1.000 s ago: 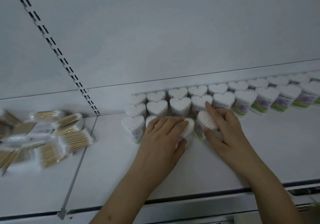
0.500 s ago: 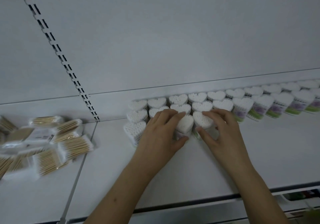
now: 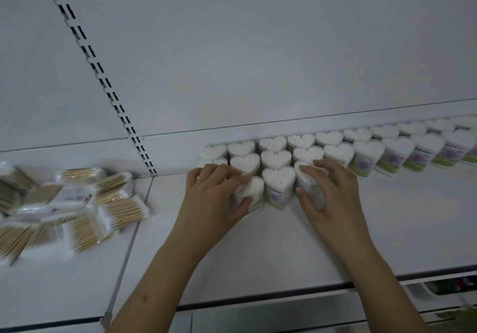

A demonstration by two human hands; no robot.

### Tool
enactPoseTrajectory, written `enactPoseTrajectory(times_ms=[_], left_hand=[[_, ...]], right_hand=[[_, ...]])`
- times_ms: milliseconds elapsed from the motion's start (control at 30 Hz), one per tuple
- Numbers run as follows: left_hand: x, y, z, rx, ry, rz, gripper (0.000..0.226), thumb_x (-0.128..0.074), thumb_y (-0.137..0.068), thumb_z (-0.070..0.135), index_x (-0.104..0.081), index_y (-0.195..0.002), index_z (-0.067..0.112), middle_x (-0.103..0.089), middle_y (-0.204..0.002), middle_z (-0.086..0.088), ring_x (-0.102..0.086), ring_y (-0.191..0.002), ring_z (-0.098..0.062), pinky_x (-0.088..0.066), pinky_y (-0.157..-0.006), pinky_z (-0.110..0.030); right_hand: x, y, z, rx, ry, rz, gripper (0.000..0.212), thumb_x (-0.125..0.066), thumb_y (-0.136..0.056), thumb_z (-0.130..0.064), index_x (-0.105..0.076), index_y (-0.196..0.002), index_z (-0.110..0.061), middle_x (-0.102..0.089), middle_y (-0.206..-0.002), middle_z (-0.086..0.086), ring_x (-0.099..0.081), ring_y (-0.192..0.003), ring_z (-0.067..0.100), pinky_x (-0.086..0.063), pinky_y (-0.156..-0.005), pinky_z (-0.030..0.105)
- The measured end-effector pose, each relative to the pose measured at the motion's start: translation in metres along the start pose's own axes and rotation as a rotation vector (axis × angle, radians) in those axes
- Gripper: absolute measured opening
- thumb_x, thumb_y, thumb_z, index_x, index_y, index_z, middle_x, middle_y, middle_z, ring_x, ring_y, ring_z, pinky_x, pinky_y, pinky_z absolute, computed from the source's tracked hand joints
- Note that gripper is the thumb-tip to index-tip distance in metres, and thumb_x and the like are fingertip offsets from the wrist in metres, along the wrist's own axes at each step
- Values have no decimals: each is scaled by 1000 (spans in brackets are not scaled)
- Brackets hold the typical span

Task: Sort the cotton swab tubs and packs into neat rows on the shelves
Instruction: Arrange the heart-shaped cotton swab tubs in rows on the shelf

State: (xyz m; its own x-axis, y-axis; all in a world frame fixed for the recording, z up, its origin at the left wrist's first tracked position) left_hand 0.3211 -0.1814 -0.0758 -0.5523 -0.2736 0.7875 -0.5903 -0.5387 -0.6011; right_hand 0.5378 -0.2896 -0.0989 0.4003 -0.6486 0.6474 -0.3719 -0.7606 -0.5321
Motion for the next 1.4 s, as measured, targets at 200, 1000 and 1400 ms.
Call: enactPoseTrajectory(times_ms=[200,1000,1400], left_hand=[[-11,-7,9,76,-36,41,33,-69,-79,46,-70,-104,24,-57,-98,5,-55,-94,-23,-42,-81,-37],[-16,5,18,146,-89,-3,44,-59,-81,46,-67,-118,23,-61,-121,5,-57,-109,-23,-44,-89,-39],[33,36,30,291,219,109,53,-74,-86,25,-57,-136,23,-55,-137,12,-48,-131,-6,-42,-108,-31]], right_hand=[[0,-1,8,39,17,20,38,-67,-91,-10,-63,-128,-19,-50,-133,3,-43,-124,26,-20,-99,8],[-22,-17,5,273,87,-29,41,-56,-91,-45,-68,-125,-25,-64,-131,-7,-55,-121,22,-45,-100,42],[-6,-62,-77,321,-206,54,46,-46,-101,-43,-58,-137,-16,-54,-143,-1,-44,-136,16,-35,-114,32]])
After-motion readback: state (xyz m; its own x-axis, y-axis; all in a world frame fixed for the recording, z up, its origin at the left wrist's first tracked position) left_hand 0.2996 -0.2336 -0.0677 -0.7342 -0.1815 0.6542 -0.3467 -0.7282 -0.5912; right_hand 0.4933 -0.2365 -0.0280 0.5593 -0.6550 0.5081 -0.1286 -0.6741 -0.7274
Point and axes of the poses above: each hand's wrist, its own y-axis away from the middle knuckle, its own x-axis out of the back of the hand, z = x × y, the point moved 1 cm from there along -y, towards the middle knuckle
